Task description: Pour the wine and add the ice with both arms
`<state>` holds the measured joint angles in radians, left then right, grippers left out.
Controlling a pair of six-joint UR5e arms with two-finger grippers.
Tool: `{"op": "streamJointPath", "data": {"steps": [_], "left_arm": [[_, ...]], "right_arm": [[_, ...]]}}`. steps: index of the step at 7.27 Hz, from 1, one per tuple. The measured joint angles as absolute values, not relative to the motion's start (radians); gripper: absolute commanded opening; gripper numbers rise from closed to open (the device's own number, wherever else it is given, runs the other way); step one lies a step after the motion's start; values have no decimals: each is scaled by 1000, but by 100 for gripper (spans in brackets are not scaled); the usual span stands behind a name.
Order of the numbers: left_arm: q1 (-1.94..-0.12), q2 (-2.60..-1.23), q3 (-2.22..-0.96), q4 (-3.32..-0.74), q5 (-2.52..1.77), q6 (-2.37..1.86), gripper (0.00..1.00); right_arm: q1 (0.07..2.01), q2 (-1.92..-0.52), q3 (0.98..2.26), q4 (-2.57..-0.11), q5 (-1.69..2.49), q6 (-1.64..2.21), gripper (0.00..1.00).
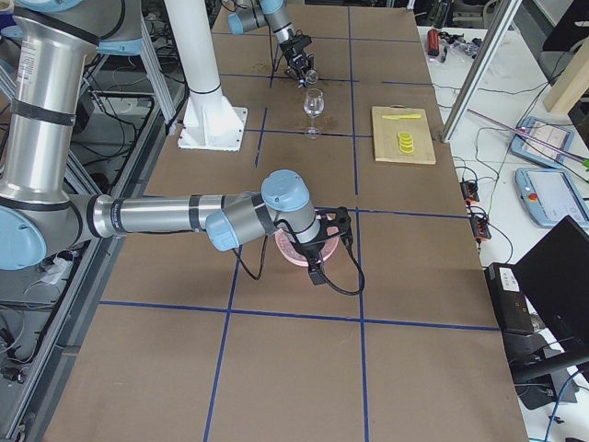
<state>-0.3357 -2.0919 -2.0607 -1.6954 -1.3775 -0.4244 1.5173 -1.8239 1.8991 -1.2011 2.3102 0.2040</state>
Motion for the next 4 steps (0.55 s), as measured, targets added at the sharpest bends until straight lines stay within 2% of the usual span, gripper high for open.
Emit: {"op": "streamJointPath", "data": {"steps": [4], "left_arm": [[-333,-2185,-2061,-1483,-1378,-415,0]], "right_arm": [[1518,-1824,1894,-1200,2311,203,100]]}}
